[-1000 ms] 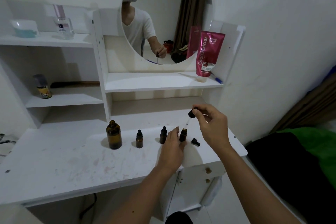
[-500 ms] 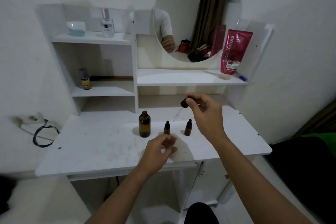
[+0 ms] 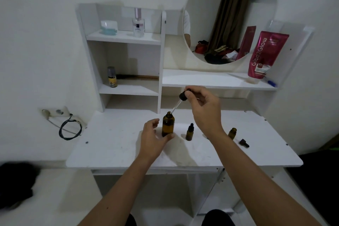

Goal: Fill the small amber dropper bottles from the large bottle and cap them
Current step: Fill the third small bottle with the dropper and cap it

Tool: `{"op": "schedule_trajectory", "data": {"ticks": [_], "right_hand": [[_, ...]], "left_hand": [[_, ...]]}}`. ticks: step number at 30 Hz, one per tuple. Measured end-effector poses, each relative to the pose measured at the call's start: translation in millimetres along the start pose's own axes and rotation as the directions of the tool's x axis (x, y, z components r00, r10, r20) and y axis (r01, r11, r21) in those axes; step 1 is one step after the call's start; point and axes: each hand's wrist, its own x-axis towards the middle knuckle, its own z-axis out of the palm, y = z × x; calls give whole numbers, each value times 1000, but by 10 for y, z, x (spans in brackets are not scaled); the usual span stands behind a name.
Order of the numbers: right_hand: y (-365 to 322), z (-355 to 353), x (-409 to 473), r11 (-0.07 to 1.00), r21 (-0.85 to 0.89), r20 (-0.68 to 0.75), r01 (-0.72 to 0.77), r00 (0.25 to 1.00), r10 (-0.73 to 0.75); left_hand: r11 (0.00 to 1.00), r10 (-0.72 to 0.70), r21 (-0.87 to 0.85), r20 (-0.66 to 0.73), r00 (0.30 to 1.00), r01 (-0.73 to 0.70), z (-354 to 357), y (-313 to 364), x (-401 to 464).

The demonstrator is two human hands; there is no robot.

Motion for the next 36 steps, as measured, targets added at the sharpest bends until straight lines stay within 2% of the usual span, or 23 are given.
{"op": "schedule_trajectory", "data": {"ticks": [5, 15, 19, 27, 36], "right_hand": [[69, 98, 64, 1000, -16, 30, 10, 1000, -9], [345, 311, -13, 988, -144, 175, -47, 982, 72], [429, 361, -47, 976, -204, 178, -79, 977, 116], [435, 399, -58, 965, -254, 165, -57, 981, 101], [426, 371, -43, 962, -272, 245, -13, 966, 82]], "left_hand": [[999, -17, 29, 30, 999, 17, 87, -8, 46], [998, 39, 47, 23, 999, -40, 94, -79, 66], [998, 49, 46, 16, 999, -49, 91, -86, 65], [998, 41, 50, 17, 999, -41, 109, -93, 83], [996, 27, 85, 23, 999, -29, 127, -121, 105]]}}
